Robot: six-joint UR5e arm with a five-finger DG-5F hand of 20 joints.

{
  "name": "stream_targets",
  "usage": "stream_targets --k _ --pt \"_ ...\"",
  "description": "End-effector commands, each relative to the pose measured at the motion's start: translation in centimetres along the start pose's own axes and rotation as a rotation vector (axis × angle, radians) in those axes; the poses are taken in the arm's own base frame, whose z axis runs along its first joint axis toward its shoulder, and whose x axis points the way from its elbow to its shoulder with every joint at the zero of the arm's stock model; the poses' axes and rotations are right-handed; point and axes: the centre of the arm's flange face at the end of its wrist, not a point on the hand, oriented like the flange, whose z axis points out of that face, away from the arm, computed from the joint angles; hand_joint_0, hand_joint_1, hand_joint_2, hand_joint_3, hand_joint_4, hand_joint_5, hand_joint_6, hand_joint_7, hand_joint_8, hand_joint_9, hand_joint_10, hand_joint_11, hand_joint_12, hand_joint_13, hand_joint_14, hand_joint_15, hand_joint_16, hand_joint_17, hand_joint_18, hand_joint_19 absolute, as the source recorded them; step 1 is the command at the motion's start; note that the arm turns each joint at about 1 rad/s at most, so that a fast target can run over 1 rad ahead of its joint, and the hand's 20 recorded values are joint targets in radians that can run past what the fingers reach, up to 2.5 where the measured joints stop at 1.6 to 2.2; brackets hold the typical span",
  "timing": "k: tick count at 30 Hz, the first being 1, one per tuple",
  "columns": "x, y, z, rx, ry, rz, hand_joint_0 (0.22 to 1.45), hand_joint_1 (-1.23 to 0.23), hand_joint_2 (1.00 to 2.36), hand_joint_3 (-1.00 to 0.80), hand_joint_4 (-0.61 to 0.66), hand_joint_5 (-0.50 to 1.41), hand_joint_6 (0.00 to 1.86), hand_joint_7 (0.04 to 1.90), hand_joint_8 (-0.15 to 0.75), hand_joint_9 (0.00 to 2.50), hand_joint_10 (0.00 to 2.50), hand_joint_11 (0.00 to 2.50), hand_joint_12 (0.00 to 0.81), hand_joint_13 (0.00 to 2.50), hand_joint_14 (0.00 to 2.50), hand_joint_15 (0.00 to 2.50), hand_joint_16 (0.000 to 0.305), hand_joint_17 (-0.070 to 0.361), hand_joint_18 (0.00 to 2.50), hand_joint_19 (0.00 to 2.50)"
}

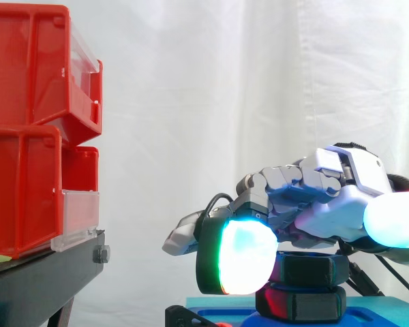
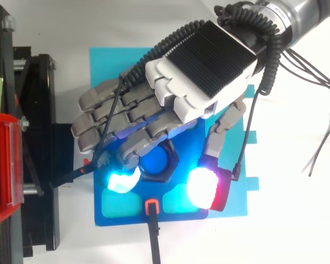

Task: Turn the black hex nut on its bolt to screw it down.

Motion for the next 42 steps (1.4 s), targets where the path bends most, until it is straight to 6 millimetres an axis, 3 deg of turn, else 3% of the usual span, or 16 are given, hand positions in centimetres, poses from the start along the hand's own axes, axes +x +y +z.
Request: stream_targets --k 1,15,29,42 --pt "-0.1 -0.1 -0.2 -0.002 0.000 -0.003 0.47 -0.40 1.00 -0.50 0.30 -0.16 0.54 1.02 0.313 0.30 0.00 0.15 0.365 0.33 0.00 0.02 0.050 0.113 0.25 0.09" --pt "-0.6 -0.6 -1.3 -0.007 0.005 -0.012 0.47 -0.41 1.00 -0.50 0.30 -0.17 0.54 1.02 0.314 0.31 0.00 0.16 0.366 0.34 0.00 0.03 0.050 0.113 0.26 0.10" --pt "-2.1 -1.7 -3.4 -0.034 0.000 -0.055 0.47 -0.40 1.00 -0.50 0.31 -0.17 0.58 0.96 0.313 0.32 0.00 0.17 0.366 0.35 0.00 0.03 0.050 0.113 0.26 0.10" --pt "-3.1 -2.6 -5.5 -0.036 0.005 -0.063 0.47 -0.40 1.00 -0.50 0.31 -0.17 0.54 1.02 0.315 0.32 0.00 0.18 0.367 0.35 0.00 0.04 0.051 0.114 0.27 0.10"
